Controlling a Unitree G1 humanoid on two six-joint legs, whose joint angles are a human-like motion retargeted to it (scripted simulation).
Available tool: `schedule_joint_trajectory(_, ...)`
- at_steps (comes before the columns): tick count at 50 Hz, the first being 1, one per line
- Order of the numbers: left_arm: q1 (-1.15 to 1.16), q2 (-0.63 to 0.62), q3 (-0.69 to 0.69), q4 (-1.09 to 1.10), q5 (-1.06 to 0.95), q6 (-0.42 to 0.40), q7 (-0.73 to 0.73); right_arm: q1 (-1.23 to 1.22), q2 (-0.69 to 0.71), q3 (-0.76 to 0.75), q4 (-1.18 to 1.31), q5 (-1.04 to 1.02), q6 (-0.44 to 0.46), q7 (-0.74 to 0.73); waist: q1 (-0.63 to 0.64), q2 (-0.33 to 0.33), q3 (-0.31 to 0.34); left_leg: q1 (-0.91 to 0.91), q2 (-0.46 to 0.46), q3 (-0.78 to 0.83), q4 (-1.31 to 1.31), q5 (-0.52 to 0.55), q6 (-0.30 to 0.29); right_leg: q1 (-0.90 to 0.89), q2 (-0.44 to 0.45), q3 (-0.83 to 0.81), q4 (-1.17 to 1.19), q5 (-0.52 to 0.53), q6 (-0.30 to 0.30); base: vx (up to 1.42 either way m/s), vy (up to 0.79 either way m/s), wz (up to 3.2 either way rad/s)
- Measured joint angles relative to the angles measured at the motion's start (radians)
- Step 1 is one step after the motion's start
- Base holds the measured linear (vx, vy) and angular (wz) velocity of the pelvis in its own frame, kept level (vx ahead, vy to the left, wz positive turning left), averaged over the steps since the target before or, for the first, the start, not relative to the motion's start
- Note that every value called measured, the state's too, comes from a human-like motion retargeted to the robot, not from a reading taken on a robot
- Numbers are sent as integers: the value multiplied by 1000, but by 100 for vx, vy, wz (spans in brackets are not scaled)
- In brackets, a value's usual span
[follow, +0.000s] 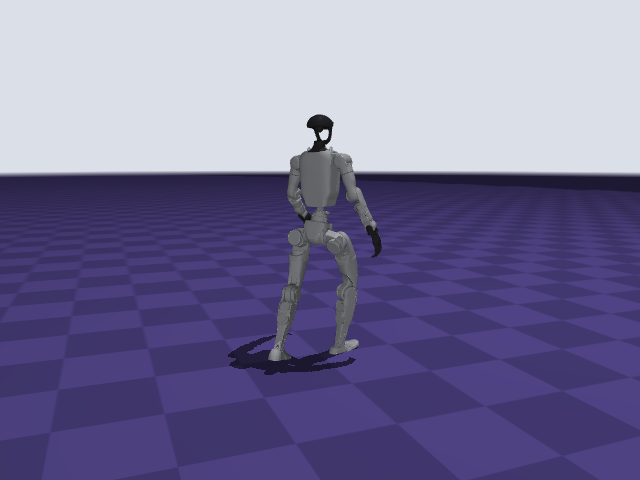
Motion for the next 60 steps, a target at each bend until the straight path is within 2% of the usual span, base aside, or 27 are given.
schedule_joint_trajectory(3, 83, -34, -24, 83, 38, 29, -45, -17, 7, 5, -8, -3, -3, -7, 21, 44, 35, -121, 121, -16, 460, 76, -67, 101, 75, -7, 12, -46, -53, 58, -13, -30)
schedule_joint_trajectory(5, 132, -51, -38, 133, 65, 48, -69, -36, 14, 8, -23, -3, -3, -14, 41, 79, 52, -224, 227, -11, 748, 114, -74, 151, 136, -18, 8, -75, -87, 52, -11, -32)
schedule_joint_trajectory(7, 172, -62, -45, 169, 85, 64, -87, -65, 20, 12, -40, -6, -2, -25, 70, 110, 60, -330, 334, -9, 956, 69, -36, 197, 198, -27, -19, -94, -107, 52, -9, -34)
schedule_joint_trajectory(9, 209, -71, -44, 192, 89, 76, -97, -98, 25, 17, -56, -7, -1, -38, 105, 125, 64, -432, 412, -8, 1081, -34, 21, 244, 245, -21, -54, -106, -115, 53, -6, -43)
schedule_joint_trajectory(12, 260, -77, -25, 196, 71, 86, -103, -159, 38, 23, -82, -2, 4, -53, 162, 116, 66, -583, 448, -5, 1118, -190, 88, 319, 288, 12, -133, -112, -107, 53, -2, -52)
schedule_joint_trajectory(15, 314, -76, 3, 178, 45, 88, -101, -210, 65, 37, -122, 9, 1, -59, 201, 73, 67, -696, 394, 14, 973, -270, 115, 397, 281, 54, -209, -119, -89, 55, 3, -45)
schedule_joint_trajectory(17, 345, -79, 17, 169, 35, 82, -94, -231, 84, 55, -155, 14, -8, -56, 218, 49, 67, -740, 341, 24, 809, -267, 100, 433, 262, 78, -227, -140, -82, 55, 4, -41)
schedule_joint_trajectory(22, 377, -83, 32, 168, 40, 64, -83, -262, 126, 118, -225, 7, -28, -24, 222, -8, 41, -750, 173, 22, 241, -127, 21, 468, 192, 116, -203, -209, -70, 52, 6, -25)
schedule_joint_trajectory(25, 377, -84, 35, 164, 52, 58, -76, -260, 143, 151, -247, -10, -32, 0, 222, -4, 19, -765, 147, -8, 91, -100, -13, 474, 186, 137, -139, -256, -74, 49, 9, -23)
schedule_joint_trajectory(30, 349, -86, 45, 165, 58, 56, -69, -227, 161, 192, -212, -41, -21, 35, 215, -40, -16, -699, 94, 4, -19, 40, 2, 463, 110, 144, 24, -331, -63, 53, 13, -26)
schedule_joint_trajectory(33, 310, -77, 37, 168, 50, 55, -71, -199, 160, 206, -136, -67, -9, 63, 205, -93, -23, -632, 25, 36, -39, 104, 33, 445, 19, 169, 185, -338, -17, 54, 16, -12)
schedule_joint_trajectory(35, 283, -75, 21, 165, 47, 50, -69, -173, 152, 209, -86, -79, -3, 79, 190, -131, -22, -585, -36, 53, -65, 123, 62, 418, -56, 186, 319, -293, 32, 49, 17, 9)
schedule_joint_trajectory(38, 236, -68, -10, 154, 53, 40, -60, -137, 124, 203, -34, -79, -1, 92, 162, -175, -19, -504, -125, 67, -144, 134, 102, 342, -210, 171, 575, -89, 93, 44, 17, 1)
schedule_joint_trajectory(40, 198, -58, -32, 146, 64, 34, -44, -121, 102, 191, -16, -70, -3, 89, 139, -192, -14, -447, -175, 68, -205, 144, 120, 275, -300, 174, 737, -5, 95, 40, 16, -4)
schedule_joint_trajectory(41, 177, -50, -42, 142, 70, 32, -33, -116, 91, 183, -14, -62, -6, 83, 126, -195, -11, -418, -193, 66, -234, 148, 125, 239, -335, 176, 797, -1, 83, 38, 15, -5)
schedule_joint_trajectory(45, 92, -11, -75, 130, 89, 29, 20, -105, 55, 147, -33, -21, -24, 47, 73, -187, 2, -337, -226, 58, -275, 127, 127, 117, -433, 160, 922, -82, 17, 33, 11, -2)
schedule_joint_trajectory(47, 46, 8, -83, 128, 93, 28, 47, -104, 45, 130, -63, 3, -32, 24, 51, -167, 9, -309, -216, 54, -273, 109, 117, 73, -434, 133, 886, -148, -4, 28, 6, -2)
schedule_joint_trajectory(48, 10, 19, -86, 131, 91, 29, 61, -111, 41, 122, -85, 18, -34, 13, 49, -138, 19, -298, -188, 53, -265, 93, 109, 62, -403, 105, 839, -171, -14, 27, 3, -8)
schedule_joint_trajectory(50, -25, 32, -92, 123, 90, 26, 85, -108, 40, 112, -120, 38, -40, -8, 34, -122, 22, -275, -180, 45, -264, 83, 98, 36, -381, 79, 732, -212, -7, 25, 0, 4)
schedule_joint_trajectory(55, -92, 52, -117, 90, 83, 7, 114, -110, 66, 114, -191, 64, -40, -47, 49, -57, 28, -243, -110, 15, -251, 56, 81, 69, -215, 60, 327, -170, 53, 22, -2, 1)
schedule_joint_trajectory(60, -73, 33, -145, 46, 100, -4, 104, -117, 102, 174, -215, 13, -39, -40, 95, -74, 8, -221, -120, -17, -255, 41, 100, 115, -185, 105, 204, -158, 75, 18, -3, -3)
